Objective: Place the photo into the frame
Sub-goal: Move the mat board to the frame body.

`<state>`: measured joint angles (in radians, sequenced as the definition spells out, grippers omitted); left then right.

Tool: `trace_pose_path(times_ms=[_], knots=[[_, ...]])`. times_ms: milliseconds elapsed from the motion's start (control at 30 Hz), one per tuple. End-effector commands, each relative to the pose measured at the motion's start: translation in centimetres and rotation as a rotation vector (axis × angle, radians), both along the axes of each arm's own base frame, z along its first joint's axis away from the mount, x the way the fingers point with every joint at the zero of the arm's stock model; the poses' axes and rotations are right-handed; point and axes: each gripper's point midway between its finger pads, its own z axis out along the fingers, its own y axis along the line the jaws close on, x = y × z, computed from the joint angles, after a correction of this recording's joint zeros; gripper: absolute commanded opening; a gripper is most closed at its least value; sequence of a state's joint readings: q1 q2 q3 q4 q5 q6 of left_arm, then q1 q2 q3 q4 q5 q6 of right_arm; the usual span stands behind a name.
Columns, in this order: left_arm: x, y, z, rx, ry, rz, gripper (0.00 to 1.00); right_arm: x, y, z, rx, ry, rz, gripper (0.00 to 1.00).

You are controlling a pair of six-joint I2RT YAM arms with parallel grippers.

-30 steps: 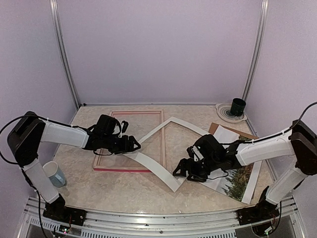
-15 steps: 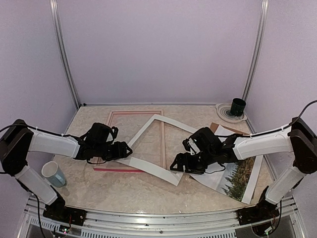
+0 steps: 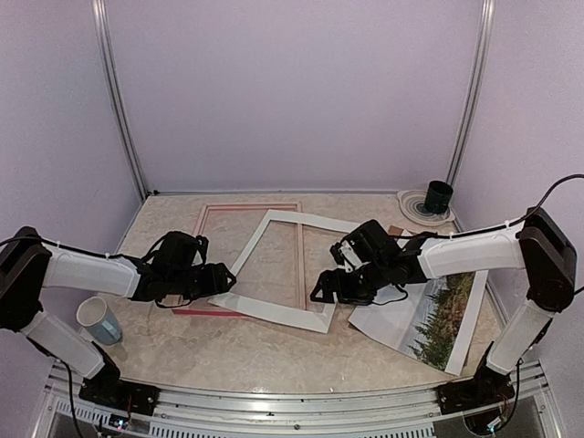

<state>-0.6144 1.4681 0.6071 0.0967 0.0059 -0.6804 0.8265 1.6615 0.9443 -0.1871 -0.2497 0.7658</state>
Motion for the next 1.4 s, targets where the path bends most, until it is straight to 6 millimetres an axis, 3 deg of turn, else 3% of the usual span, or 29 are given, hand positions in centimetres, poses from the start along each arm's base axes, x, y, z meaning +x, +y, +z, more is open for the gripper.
trace_pose_path(times_ms=[0,333,600,767,1100,1367], knots=[[-0.1,0.4,0.3,0.015,-0.021,0.035,0.75,1.4,0.0,0.2,-0.015,-0.032,0.015,0.88],[-0.3,1.6,0.2,0.033,-0.032,0.085,0.77,3.6,0.3,-0.5,-0.06,-0.061,0.027,0.89],[0.8,4.6,3.4,0.053,-0.112,0.191,0.8,5.7,-1.4,-0.5,-0.074,-0.065,-0.029,0.89],[1.6,6.8,5.0,0.069,-0.164,0.263,0.83,6.2,-2.5,0.1,0.013,-0.055,-0.057,0.9],[4.0,10.8,5.0,0.109,-0.222,0.378,0.91,10.3,-5.9,0.6,0.092,-0.06,-0.206,0.9],[5.1,13.0,4.7,0.06,-0.279,0.395,0.98,12.9,-5.4,-0.3,0.178,-0.001,-0.255,0.89]])
